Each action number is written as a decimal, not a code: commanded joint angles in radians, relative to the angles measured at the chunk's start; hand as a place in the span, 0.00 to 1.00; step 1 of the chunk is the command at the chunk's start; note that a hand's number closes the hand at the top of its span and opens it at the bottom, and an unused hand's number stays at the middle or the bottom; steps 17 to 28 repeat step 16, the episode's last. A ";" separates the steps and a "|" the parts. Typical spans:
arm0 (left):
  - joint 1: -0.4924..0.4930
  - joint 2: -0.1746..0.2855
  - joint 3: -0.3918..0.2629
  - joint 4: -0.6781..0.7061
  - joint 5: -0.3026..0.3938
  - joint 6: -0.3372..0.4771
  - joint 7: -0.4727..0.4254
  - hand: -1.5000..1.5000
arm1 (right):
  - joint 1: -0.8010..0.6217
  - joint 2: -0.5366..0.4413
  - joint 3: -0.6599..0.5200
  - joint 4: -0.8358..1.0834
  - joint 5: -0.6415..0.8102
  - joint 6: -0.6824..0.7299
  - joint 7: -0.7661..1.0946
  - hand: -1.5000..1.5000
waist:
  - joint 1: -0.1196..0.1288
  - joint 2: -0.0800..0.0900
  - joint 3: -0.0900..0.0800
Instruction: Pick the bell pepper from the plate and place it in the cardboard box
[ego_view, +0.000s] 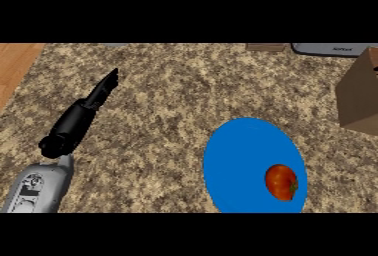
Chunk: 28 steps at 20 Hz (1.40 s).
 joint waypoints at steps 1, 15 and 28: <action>0.022 -0.002 0.001 0.011 0.003 -0.005 -0.010 0.50 | -0.041 0.002 -0.068 0.081 -0.101 0.120 -0.204 0.00 | -0.010 0.000 0.005; 0.012 -0.010 -0.005 -0.017 -0.008 0.006 -0.002 0.50 | -0.172 0.049 -0.481 0.414 -0.639 0.445 0.259 0.00 | -0.002 0.009 0.008; -0.006 0.018 0.023 -0.003 0.009 -0.015 -0.009 0.50 | -0.193 0.030 -0.483 0.418 -0.639 0.444 0.291 0.00 | 0.004 0.013 0.008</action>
